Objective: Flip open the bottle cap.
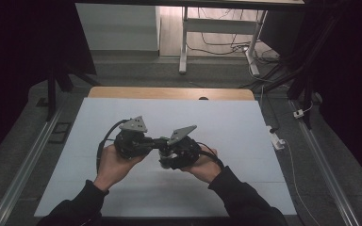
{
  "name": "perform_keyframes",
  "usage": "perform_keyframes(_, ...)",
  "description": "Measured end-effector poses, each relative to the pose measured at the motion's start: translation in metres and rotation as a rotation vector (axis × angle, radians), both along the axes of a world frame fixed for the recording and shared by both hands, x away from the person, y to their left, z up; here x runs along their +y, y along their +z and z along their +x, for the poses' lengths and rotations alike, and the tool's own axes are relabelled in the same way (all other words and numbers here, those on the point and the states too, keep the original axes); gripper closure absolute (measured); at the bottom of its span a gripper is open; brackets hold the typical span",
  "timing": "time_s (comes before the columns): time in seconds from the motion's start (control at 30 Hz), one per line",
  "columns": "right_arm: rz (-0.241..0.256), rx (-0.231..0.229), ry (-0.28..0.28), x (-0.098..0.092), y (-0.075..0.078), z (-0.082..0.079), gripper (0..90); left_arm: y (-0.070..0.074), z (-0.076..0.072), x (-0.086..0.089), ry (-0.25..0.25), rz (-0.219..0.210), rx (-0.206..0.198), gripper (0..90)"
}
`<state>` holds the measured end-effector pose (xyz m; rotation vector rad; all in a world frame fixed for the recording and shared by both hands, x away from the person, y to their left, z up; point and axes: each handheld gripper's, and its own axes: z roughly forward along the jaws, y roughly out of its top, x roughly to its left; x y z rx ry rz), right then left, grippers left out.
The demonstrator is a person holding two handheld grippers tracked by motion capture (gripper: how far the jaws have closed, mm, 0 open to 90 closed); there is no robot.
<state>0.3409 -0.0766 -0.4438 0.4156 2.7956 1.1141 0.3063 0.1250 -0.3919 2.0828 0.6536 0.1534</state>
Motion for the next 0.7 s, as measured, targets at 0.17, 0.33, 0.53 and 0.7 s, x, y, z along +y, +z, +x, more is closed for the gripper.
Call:
perform_keyframes(0.17,-0.010,-0.004,0.016,0.0006,-0.0009,-0.0003,53.1,0.0000,0.0040,-0.0004,0.013,-0.004,0.003,89.0)
perform_keyframes(0.33,-0.012,-0.009,0.026,0.0020,-0.0018,-0.0021,53.1,-0.0006,0.0072,-0.0007,0.022,-0.002,0.006,88.9)
perform_keyframes(0.53,-0.012,-0.009,0.028,0.0019,-0.0022,-0.0021,53.1,-0.0011,0.0083,0.0002,0.031,0.001,0.005,88.9)
perform_keyframes(0.7,-0.007,-0.010,0.023,0.0012,-0.0019,-0.0015,53.1,0.0005,0.0068,0.0018,0.033,0.001,-0.003,88.7)
